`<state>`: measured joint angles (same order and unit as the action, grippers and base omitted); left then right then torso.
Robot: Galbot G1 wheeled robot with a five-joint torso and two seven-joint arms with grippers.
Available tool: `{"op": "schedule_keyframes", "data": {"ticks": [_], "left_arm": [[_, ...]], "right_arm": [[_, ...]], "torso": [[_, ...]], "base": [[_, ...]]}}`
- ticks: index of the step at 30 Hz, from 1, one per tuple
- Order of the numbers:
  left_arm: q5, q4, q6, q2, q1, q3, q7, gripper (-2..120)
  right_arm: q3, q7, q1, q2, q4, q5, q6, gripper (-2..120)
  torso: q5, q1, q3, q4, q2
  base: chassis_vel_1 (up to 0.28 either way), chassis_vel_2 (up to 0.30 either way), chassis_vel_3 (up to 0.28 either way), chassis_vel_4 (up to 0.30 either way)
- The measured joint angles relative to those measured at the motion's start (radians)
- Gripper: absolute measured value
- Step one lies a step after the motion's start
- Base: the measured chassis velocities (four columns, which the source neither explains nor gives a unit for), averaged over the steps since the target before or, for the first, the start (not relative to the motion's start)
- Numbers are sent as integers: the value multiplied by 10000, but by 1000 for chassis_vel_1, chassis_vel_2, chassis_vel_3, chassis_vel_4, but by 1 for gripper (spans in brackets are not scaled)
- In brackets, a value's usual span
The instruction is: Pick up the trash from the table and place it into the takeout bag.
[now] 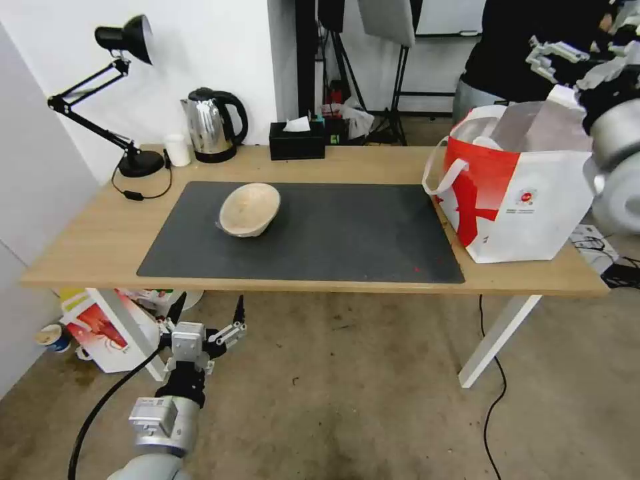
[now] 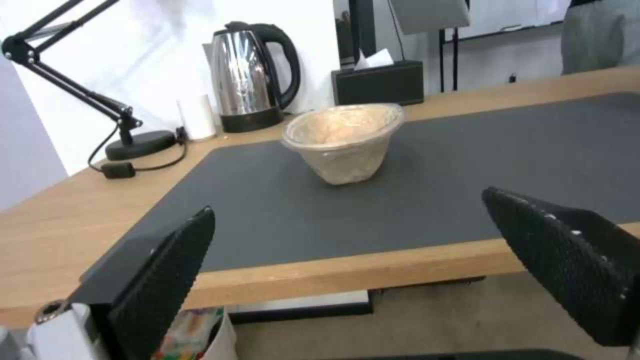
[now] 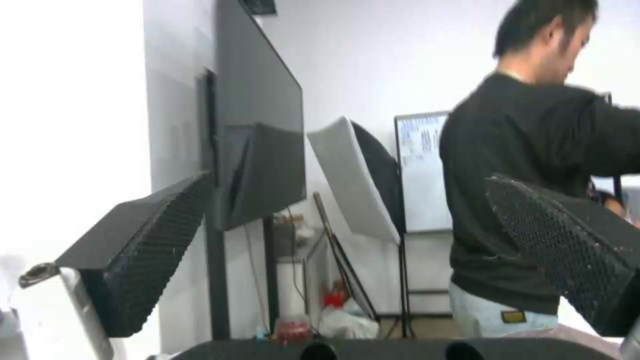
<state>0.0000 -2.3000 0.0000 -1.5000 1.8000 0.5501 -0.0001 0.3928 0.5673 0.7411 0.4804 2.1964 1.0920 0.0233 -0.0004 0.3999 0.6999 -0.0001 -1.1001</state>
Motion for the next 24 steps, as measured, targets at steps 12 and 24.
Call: {"op": "schedule_keyframes", "data": {"ticks": [12,24], "left_arm": [[0,-1,0,0,-1,0,0,100],[0,0,0,0,-1,-1,0,100]], "right_arm": [[138,860,4959,2206,1814,-5780,-2321,100],[-306,1931,6487,2432,2400,-7456,-2536,100]], "torso": [[4,1,1,0,0],[4,1,1,2,0]], "base": [[0,0,0,0],[0,0,0,0]]}}
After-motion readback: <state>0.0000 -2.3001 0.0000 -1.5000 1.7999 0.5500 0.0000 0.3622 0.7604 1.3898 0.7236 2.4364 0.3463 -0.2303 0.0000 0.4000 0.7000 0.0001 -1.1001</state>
